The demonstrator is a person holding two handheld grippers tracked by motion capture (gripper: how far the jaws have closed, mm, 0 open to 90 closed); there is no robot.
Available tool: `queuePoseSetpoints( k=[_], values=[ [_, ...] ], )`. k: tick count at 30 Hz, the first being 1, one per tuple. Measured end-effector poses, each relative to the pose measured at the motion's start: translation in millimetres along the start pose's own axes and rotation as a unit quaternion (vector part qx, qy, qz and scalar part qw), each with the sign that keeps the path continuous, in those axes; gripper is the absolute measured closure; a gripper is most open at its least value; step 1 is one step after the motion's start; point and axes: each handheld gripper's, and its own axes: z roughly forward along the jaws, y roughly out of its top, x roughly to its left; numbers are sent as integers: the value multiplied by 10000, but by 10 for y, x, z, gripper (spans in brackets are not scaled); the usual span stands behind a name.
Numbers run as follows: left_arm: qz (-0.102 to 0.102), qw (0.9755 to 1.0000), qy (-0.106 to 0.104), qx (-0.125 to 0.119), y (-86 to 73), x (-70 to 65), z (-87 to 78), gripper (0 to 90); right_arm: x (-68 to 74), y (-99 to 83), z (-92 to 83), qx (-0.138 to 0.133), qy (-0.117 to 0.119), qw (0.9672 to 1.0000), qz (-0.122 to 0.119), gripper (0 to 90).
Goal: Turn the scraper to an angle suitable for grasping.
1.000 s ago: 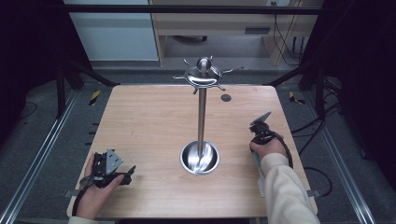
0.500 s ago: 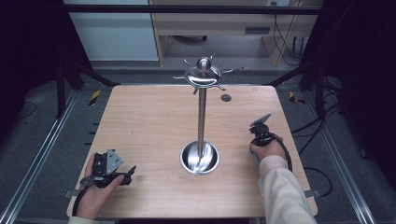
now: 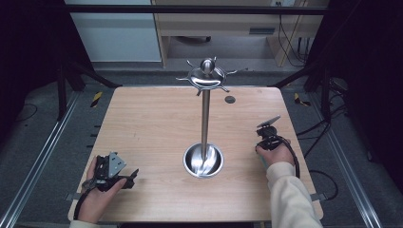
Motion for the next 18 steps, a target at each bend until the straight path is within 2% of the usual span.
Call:
queuePoseSetpoints(
  k=[3,4,5,8,9,11,13,14,18],
  values=[
    [27,10000,-14,32,3,-7,4,50,-8,-7,-137,-279,-40,9996,-71,743],
    [27,10000,-14,32,3,-7,4,50,-8,-7,-137,-279,-40,9996,-71,743],
    [29,10000,-14,33,4,-10,4,49,-6,-13,-230,-434,-23,9990,-79,743],
    [41,10000,-30,52,1,-7,8,49,-15,-29,-364,-679,28,9976,-103,744],
    [41,10000,-30,52,1,-7,8,49,-15,-29,-364,-679,28,9976,-103,744],
    [35,10000,-33,47,1,-6,9,49,-31,-51,-516,-930,33,9955,-155,744],
    [37,10000,-35,45,2,-7,9,49,-38,-55,-554,-988,58,9950,-147,744],
    [39,10000,-40,45,3,-10,10,49,-62,-54,-691,-1188,117,9928,-120,744],
    [52,10000,-44,47,4,-16,11,49,-82,-43,-876,-1437,128,9895,-126,744]
  ],
)
